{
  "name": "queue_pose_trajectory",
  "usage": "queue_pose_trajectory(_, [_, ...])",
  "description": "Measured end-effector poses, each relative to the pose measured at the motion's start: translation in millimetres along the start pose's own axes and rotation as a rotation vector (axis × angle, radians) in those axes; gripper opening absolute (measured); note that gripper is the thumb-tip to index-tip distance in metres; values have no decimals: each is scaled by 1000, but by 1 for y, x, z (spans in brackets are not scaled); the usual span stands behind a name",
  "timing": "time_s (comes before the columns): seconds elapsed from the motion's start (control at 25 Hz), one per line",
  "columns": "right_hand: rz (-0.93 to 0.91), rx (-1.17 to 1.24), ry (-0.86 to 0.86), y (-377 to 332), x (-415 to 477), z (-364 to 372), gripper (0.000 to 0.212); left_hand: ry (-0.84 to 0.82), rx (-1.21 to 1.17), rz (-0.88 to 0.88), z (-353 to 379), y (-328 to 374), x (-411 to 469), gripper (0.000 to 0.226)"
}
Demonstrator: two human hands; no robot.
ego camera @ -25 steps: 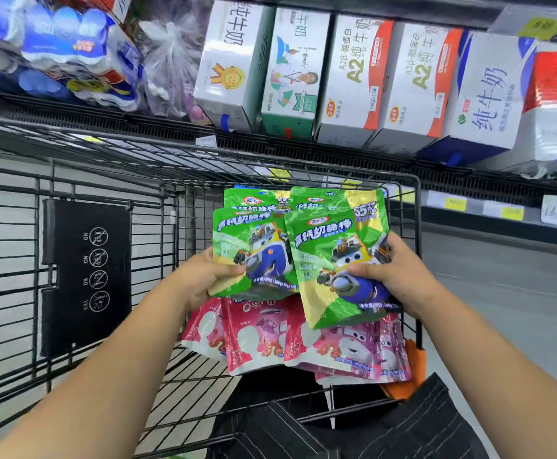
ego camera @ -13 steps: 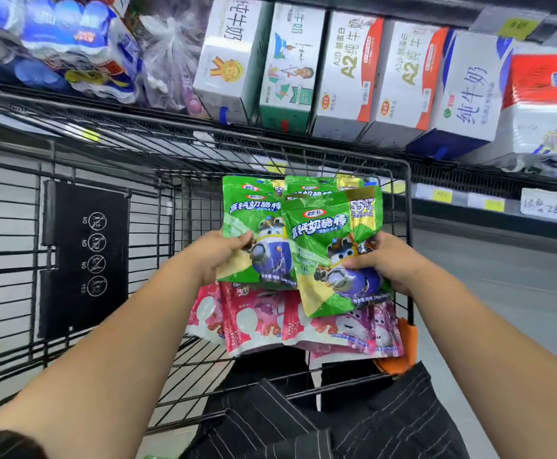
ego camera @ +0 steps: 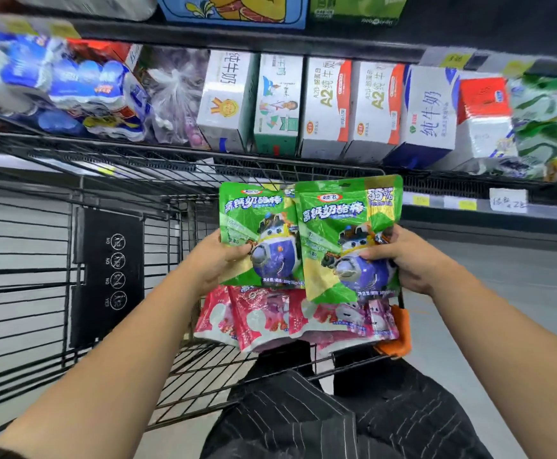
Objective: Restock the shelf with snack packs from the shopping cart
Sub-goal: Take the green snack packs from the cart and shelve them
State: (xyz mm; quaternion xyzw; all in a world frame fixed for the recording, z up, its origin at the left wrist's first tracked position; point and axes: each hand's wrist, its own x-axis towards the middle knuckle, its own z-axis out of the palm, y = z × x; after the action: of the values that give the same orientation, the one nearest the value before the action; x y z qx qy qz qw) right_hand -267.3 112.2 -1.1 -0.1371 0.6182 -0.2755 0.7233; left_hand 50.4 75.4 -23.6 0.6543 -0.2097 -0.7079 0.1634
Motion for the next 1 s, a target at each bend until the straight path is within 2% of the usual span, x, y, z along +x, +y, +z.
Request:
queue_pose_trajectory(0.24, [-120, 80, 14, -24, -39, -27, 47, -74, -64, 131, 18, 17, -38, 32])
queue_pose_trajectory(0.4, [-142, 96, 15, -32, -61, -64, 58, -78, -66, 216, 42, 20, -62, 41])
queue_pose_trajectory(0.64, [-184, 76, -8, -37, -102, -126, 49, -146, -46, 318, 118, 11, -99, 62])
queue_pose_trajectory(0.8, [-232, 121, -33, -40, -135, -176, 42, -141, -62, 337, 189, 2, -117, 44])
queue_pose_trajectory(0.88, [-239, 142, -32, -41, -144, -196, 42, -207, -77, 337, 211, 1, -121, 43])
queue_pose_trajectory(1.0, [-252, 172, -28, -42, -166, -231, 42, -212, -65, 333, 251, 3, -133, 36])
